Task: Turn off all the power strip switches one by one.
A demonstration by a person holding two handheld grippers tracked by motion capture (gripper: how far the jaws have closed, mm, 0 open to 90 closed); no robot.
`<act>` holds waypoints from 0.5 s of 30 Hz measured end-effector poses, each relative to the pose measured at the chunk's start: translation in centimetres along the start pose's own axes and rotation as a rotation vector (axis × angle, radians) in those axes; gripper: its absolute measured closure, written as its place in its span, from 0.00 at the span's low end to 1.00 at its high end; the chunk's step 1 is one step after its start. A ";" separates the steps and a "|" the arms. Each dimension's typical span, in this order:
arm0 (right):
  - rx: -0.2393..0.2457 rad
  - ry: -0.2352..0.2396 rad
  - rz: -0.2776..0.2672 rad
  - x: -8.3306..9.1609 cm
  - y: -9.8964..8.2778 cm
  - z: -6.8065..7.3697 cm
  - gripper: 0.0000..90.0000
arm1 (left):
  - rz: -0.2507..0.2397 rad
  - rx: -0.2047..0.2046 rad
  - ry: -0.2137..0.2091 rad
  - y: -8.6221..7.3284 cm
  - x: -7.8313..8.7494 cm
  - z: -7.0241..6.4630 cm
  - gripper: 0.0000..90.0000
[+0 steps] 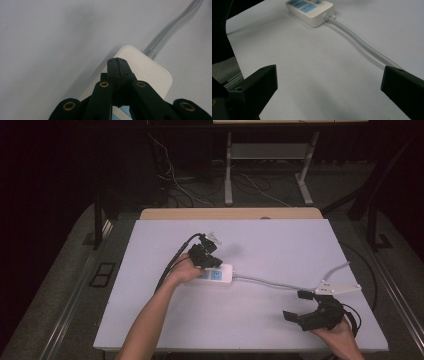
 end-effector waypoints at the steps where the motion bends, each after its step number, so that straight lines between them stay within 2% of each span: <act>1: 0.000 0.000 0.000 0.0 0.0 0.0 0.01 | 0.012 -0.001 0.003 -0.1 -0.1 0.0 0.99; 3: 0.000 0.000 0.000 0.0 0.0 0.0 0.01 | 0.007 0.005 0.002 -0.2 -0.2 0.0 0.99; 7: 0.000 0.001 0.001 -0.1 0.0 0.0 0.01 | 0.031 -0.018 0.021 -0.1 -0.2 -0.2 0.99; 11: 0.003 0.004 0.002 -0.1 0.0 0.2 0.01 | 0.027 0.018 0.002 -0.1 -0.3 -0.1 0.99; 15: 0.005 0.005 0.000 -0.1 0.0 0.2 0.01 | 0.027 0.018 0.002 -0.1 -0.3 -0.1 0.99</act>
Point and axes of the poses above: each handheld gripper's, and its own axes: x roughly backward along the jaws, y roughly out of its top, z roughly to its left, the point moved 8 cm from there along -x, roughly forward along the jaws, and after that the axes turned 4 degrees about -x, right-handed, at the moved point
